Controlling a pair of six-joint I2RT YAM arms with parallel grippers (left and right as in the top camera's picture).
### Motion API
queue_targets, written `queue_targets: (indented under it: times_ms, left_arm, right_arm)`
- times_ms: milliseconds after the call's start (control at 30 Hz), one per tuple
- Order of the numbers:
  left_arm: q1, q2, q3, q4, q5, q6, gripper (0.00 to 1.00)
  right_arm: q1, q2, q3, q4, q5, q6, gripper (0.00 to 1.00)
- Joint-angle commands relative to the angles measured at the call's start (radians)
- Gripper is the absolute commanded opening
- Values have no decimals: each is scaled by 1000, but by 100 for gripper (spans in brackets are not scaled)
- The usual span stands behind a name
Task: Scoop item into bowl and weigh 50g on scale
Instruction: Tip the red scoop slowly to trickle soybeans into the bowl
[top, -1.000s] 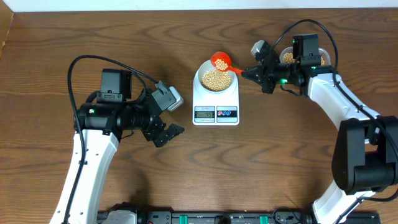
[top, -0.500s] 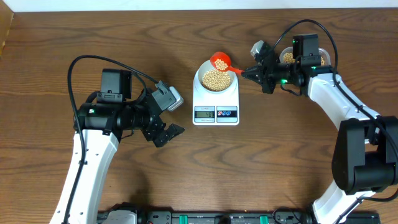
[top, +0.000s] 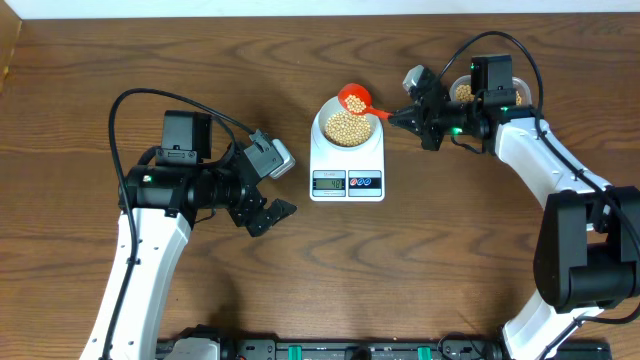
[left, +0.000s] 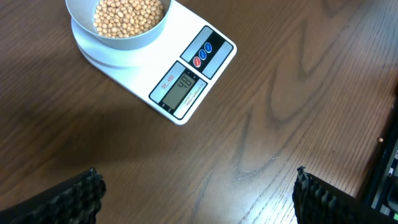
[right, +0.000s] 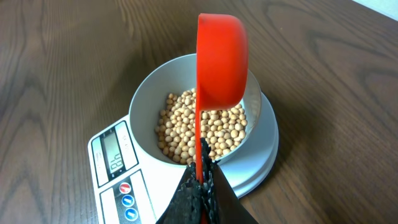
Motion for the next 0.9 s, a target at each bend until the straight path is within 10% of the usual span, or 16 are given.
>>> queue_targets:
  times_ms: [0,867]
  left_arm:
    - [4,-11,24,-6,6,16,99]
    - [4,-11,24,-6,6,16,99]
  right_arm:
    - [6,8,-1,5,-21,-18,1]
    - [6,0,-1,-2,0,-18,1]
